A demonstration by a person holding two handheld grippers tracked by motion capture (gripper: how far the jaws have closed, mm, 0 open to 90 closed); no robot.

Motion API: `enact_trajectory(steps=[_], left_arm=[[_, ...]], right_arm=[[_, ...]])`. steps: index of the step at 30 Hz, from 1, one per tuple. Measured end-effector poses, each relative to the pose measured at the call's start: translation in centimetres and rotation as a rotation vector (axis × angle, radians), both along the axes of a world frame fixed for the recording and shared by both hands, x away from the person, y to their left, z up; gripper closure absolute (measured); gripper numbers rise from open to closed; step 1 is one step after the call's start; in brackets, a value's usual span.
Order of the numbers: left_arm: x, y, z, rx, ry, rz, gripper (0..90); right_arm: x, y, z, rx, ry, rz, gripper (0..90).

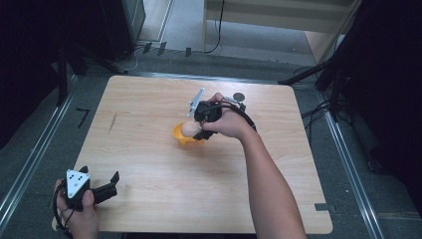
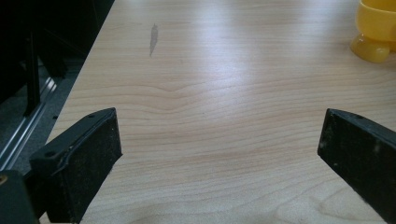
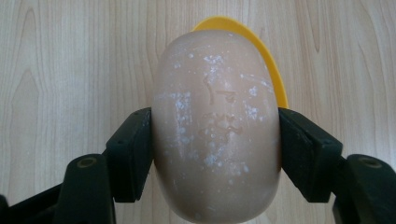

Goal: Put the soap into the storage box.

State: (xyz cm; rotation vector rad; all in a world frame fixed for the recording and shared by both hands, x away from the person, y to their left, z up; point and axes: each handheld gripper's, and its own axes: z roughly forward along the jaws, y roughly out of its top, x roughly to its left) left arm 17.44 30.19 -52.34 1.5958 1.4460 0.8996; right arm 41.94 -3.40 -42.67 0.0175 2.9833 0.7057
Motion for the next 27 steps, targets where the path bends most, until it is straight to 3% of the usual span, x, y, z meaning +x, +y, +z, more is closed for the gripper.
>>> enact_trajectory(steps=[7,27], left_arm=[[0.0,0.0,0.0,-0.001,0.000,-0.001,0.0],[0.0,0.0,0.0,-0.007,-0.006,-0.002,0.0]], right_arm=[[0.5,0.9,-0.5,-0.012,0.007,0.011,33.4],[1.9,1.4,-2.1,-0.047,0.028,0.010,33.4]])
